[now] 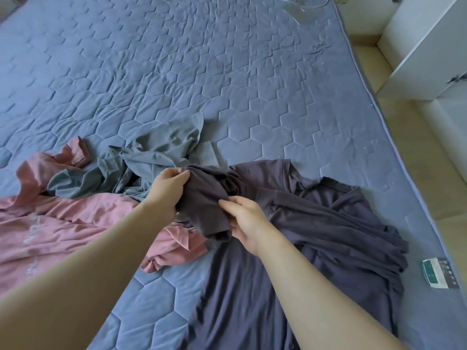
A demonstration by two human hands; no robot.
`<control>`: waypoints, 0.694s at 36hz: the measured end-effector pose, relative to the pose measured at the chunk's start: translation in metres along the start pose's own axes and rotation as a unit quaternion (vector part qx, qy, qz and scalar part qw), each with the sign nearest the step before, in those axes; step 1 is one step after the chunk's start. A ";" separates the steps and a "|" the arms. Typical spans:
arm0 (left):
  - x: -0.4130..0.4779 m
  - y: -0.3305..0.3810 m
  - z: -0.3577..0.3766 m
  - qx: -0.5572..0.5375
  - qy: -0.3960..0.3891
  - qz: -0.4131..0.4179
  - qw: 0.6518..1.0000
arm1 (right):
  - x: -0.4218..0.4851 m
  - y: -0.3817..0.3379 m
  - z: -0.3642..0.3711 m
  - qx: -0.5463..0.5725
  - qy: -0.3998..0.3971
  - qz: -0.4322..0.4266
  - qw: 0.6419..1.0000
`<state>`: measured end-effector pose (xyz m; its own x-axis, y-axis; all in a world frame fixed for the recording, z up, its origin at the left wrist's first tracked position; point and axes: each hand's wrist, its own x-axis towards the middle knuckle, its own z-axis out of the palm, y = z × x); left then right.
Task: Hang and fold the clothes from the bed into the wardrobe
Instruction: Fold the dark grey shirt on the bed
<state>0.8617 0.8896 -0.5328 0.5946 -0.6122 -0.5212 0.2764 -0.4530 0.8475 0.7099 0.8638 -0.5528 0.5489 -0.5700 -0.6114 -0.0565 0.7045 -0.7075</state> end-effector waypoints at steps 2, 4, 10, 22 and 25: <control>0.002 0.003 -0.011 0.063 0.034 0.044 0.996 | -0.004 -0.003 0.000 0.014 0.020 0.006 1.000; 0.002 0.013 -0.023 0.141 0.049 0.104 0.983 | -0.007 -0.007 0.001 0.003 0.041 0.015 0.999; -0.011 0.062 -0.053 0.587 0.018 0.300 0.752 | -0.015 -0.019 0.015 -0.083 0.101 -0.008 0.991; -0.055 0.067 -0.082 0.551 0.012 0.671 0.496 | 0.001 -0.012 0.099 -0.293 0.086 -0.180 0.935; -0.049 0.056 -0.099 0.592 0.062 0.594 0.541 | 0.004 -0.010 0.101 -0.380 0.149 -0.190 0.893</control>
<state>0.9223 0.9581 -0.4493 -0.1122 -0.9124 0.3936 -0.9904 0.0704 -0.1193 0.7965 0.8971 -0.5119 0.4081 -0.8741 -0.2635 -0.5250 0.0115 -0.8510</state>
